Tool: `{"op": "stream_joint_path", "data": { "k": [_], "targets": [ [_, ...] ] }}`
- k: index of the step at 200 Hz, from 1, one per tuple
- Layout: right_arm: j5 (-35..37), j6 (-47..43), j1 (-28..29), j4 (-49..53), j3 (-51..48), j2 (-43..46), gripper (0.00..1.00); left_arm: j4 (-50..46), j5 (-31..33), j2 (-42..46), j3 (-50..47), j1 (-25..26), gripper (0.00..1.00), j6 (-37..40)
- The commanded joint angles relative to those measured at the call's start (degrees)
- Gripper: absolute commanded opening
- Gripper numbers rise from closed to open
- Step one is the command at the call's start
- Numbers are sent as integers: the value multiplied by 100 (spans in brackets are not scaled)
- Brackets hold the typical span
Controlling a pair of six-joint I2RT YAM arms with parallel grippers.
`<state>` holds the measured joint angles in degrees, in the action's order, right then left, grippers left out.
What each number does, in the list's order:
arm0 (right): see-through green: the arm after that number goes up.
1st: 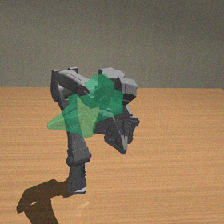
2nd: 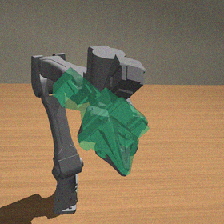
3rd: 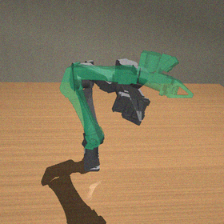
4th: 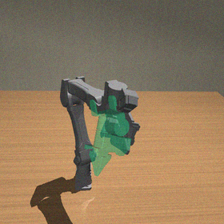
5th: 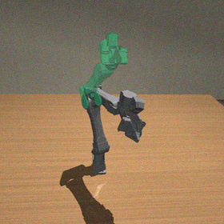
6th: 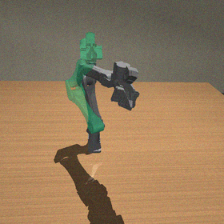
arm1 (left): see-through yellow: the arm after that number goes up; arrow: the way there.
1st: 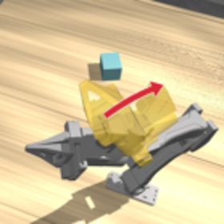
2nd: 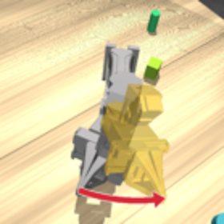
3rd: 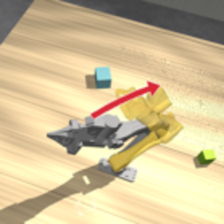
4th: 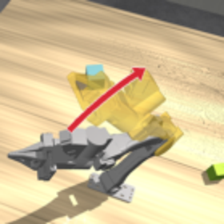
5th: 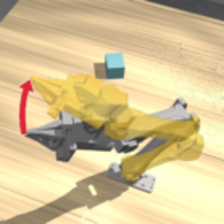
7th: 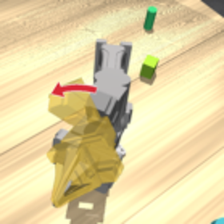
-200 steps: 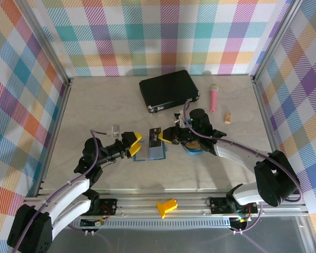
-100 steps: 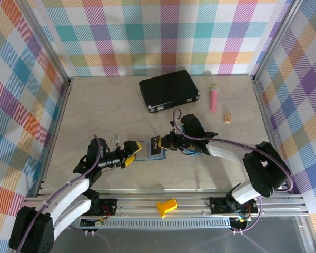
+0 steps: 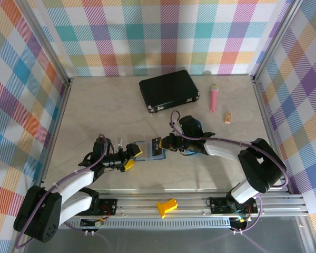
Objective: Put the credit cards into the card holder
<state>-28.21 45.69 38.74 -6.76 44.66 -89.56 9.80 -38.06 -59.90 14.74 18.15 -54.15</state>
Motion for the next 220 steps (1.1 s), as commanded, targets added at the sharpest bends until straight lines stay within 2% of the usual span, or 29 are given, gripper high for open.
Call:
{"op": "stream_joint_path", "data": {
  "k": [1, 30, 56, 94, 124, 220],
  "targets": [
    [17, -133, 63, 79, 135, -172, 0, 217, -11, -160, -94, -135, 96, 138],
    [62, -144, 148, 113, 290, -296, 0, 579, -68, -366, -49, -163, 86, 91],
    [166, -161, 223, 215, 450, -374, 0, 225, -16, -414, 199, -167, 78, 276],
    [227, -157, 274, 301, 570, -475, 0, -697, 458, -177, 538, -172, 78, 742],
    [259, -175, 298, 358, 628, -505, 0, -282, 379, -368, 468, -172, 78, 744],
    [276, -245, 345, 516, 802, -690, 0, -110, 269, -949, 630, -168, 78, 1027]
  ]
}}
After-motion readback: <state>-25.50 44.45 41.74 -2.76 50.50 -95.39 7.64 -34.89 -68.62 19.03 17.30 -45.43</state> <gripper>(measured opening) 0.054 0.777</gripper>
